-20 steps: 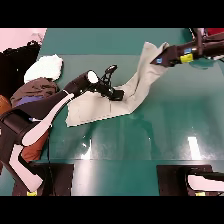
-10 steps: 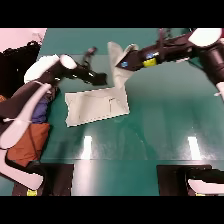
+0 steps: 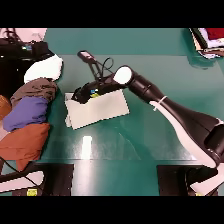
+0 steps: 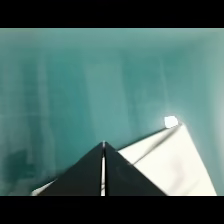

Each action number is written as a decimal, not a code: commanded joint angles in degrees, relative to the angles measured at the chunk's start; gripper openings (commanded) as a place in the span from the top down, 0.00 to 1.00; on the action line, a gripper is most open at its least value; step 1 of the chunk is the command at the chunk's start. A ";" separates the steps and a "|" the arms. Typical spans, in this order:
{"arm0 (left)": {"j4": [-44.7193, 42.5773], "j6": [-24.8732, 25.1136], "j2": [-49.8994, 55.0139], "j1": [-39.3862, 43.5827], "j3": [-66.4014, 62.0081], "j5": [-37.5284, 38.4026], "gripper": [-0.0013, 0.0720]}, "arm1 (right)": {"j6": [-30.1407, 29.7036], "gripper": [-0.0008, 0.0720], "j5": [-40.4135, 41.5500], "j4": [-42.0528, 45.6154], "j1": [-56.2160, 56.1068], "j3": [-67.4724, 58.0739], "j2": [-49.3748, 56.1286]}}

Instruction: Fold the shirts.

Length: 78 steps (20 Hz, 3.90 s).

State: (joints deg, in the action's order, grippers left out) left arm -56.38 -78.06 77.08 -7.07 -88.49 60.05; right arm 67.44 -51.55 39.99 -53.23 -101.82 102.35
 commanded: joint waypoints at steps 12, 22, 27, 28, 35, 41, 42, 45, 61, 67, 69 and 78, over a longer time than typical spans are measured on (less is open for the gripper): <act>-0.20 0.68 -1.97 -1.64 0.00 7.63 0.95 | 4.55 0.09 -19.85 7.32 35.21 20.37 -5.35; -0.31 2.03 -1.51 7.21 0.11 1.97 0.95 | 4.55 0.19 -24.15 -4.55 27.71 8.61 12.98; -0.24 2.01 -1.51 7.50 0.11 2.03 0.95 | 4.26 0.75 -23.39 -3.37 21.24 1.29 16.37; -0.26 2.01 -1.51 7.50 0.11 2.10 0.95 | 4.24 0.85 -23.52 -2.43 20.85 0.20 16.35; -0.22 1.99 -1.51 7.50 0.11 4.11 0.95 | 8.92 0.96 -21.03 10.40 28.15 -2.69 8.15; 0.22 1.97 -1.51 7.50 0.11 4.72 0.95 | 14.27 0.96 -15.69 21.92 48.94 8.66 -8.79; 0.22 1.95 -1.51 7.50 0.11 4.85 0.95 | 14.75 0.96 -13.99 22.73 53.24 11.98 -11.89; 0.50 1.49 -1.51 7.50 0.11 5.14 0.95 | 16.85 0.96 -7.56 23.10 67.91 22.40 -21.20; 3.06 1.53 -1.51 7.50 0.11 4.17 0.95 | 18.45 0.47 -9.77 35.15 103.45 37.38 -34.93; 3.21 1.55 -1.51 7.50 0.11 4.22 0.95 | 18.47 0.29 -17.33 39.80 107.25 25.46 -34.91; 3.23 1.55 -1.51 7.50 0.11 3.82 0.95 | 18.45 0.29 -18.21 35.65 104.52 23.56 -34.93; 3.21 1.55 -1.51 7.50 0.11 3.02 0.95 | 18.38 0.60 -21.11 29.16 71.17 23.26 -34.93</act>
State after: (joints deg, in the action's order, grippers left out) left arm -53.15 -76.55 75.53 0.43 -88.40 63.68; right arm 85.86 -71.31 69.73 27.79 -78.32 67.44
